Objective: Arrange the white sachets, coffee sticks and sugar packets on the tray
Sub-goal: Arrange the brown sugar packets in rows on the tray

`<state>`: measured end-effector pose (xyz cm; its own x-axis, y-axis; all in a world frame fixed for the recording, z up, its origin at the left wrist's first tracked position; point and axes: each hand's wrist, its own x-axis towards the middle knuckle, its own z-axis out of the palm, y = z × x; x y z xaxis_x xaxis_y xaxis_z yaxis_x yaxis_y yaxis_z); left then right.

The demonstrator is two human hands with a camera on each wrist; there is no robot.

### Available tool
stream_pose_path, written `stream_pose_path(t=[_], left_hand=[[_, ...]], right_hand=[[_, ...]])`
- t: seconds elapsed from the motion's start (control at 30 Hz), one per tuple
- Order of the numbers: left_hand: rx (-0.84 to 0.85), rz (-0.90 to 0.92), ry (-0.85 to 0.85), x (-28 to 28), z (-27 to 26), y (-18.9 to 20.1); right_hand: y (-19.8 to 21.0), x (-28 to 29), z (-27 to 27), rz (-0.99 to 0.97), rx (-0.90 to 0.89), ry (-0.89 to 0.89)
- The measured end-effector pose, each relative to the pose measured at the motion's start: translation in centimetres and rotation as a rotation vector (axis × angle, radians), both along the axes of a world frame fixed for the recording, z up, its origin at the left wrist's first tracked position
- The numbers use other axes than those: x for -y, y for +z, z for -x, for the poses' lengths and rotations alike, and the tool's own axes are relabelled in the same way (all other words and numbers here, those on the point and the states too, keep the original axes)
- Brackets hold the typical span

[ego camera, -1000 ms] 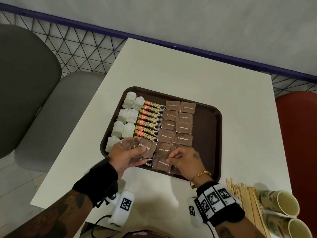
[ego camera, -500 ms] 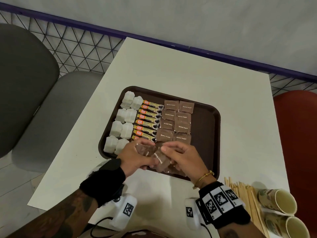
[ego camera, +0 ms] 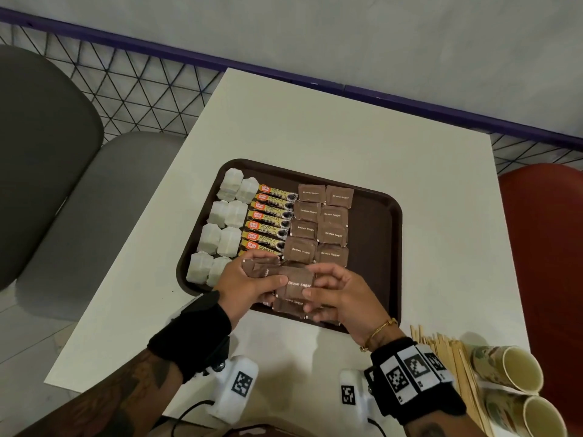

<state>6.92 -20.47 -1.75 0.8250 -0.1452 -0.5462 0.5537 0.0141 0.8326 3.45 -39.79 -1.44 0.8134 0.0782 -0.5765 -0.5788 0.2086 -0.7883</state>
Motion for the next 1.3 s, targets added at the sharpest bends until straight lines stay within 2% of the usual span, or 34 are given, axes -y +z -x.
stream_pose_path(t=[0.1,0.2,0.33,0.43,0.57,0.77,0.87,0.97,1.07,1.17,1.3], left_hand=[[-0.013,-0.014,-0.020,0.1,0.1,-0.1],[-0.050,0.004,-0.036,0.0,0.2,-0.4],[-0.113,0.133,-0.011,-0.4,0.2,-0.5],[-0.150,0.294,-0.025,-0.6,0.2,-0.1],[-0.127,0.399,-0.061,-0.5,0.2,0.4],[-0.053,0.361,-0.081,0.0,0.6,0.8],[-0.038,0.277,-0.065,0.3,0.7,0.6],[-0.015,0.156,-0.109,0.6,0.7,0.5],[0.019,0.067,-0.228,0.9,0.6,0.7],[0.035,0.033,-0.275,0.9,0.5,0.6],[0.001,0.093,-0.176,0.4,0.5,0.3]], right_hand=[[-0.6,0.4,0.4,0.125,0.010,0.085],[-1.2,1.1,0.9,0.174,-0.007,0.042],[-1.9,2.8,1.0,0.305,-0.029,-0.019],[-2.0,4.1,0.4,0.418,-0.014,-0.035],[-2.5,4.6,-0.6,0.569,-0.008,-0.099],[-2.8,3.7,-0.5,0.953,0.088,-0.083],[-1.4,3.0,-0.2,0.857,0.186,-0.112],[0.3,1.7,0.1,0.542,0.181,0.024],[1.1,0.9,0.1,0.292,0.134,0.118],[0.5,1.1,0.4,0.250,0.104,0.117],[-0.5,2.8,1.5,0.304,0.055,0.039]])
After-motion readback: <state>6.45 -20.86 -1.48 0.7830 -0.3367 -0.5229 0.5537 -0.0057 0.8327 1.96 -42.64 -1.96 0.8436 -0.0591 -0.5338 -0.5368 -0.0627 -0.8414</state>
